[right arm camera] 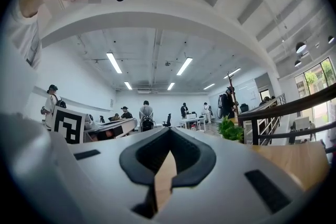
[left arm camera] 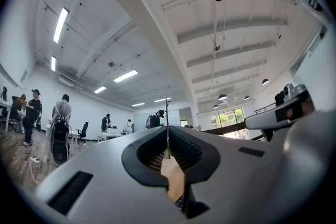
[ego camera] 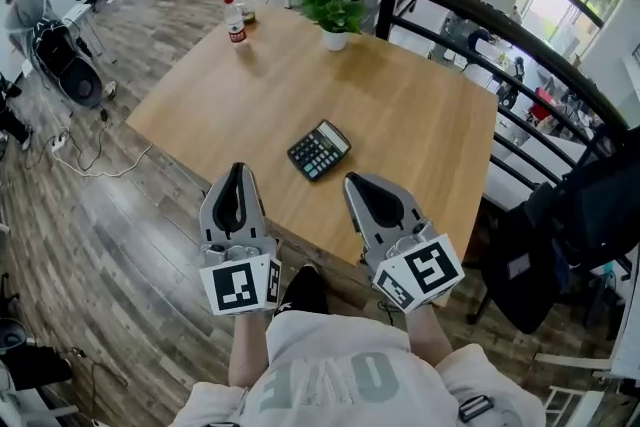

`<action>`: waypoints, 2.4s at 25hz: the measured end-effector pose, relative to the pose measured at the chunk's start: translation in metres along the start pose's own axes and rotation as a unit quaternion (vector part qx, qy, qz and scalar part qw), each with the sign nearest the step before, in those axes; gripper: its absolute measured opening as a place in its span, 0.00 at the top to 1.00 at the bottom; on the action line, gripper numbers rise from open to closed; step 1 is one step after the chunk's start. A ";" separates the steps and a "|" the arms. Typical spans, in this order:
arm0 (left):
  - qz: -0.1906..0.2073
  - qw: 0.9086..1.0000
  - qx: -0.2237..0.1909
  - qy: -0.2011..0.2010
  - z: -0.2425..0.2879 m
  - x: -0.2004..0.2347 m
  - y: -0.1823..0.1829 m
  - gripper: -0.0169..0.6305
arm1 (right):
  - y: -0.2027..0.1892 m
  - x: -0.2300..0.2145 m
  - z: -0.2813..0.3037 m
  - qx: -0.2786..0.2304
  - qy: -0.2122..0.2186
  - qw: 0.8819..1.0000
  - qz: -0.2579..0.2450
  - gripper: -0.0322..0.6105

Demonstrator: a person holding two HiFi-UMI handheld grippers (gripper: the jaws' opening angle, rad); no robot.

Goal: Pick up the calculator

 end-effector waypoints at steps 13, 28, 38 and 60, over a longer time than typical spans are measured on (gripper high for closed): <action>-0.003 0.999 -0.021 -0.046 0.139 0.074 -0.009 0.95 | 0.053 -0.035 0.130 -0.019 -0.034 0.999 0.004 0.92; -0.016 0.997 0.000 -0.070 0.171 0.042 -0.028 0.95 | 0.051 -0.082 0.135 -0.001 -0.044 0.999 0.022 0.92; -0.011 0.995 -0.008 -0.098 0.176 0.015 -0.018 0.95 | 0.053 -0.102 0.131 -0.014 -0.057 0.998 0.038 0.92; 0.132 0.836 -0.021 -0.533 0.264 -0.110 -0.043 0.44 | 0.028 -0.164 0.103 0.004 -0.140 0.987 0.084 0.92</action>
Point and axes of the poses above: the fingertips, and each gripper's own axes: z forward along the fingers, x to its left, y out of its top, the point moved 2 cm from there along -z, backward along the fingers, and after that the axes turned 15 degrees about z, right-handed, at the moved point
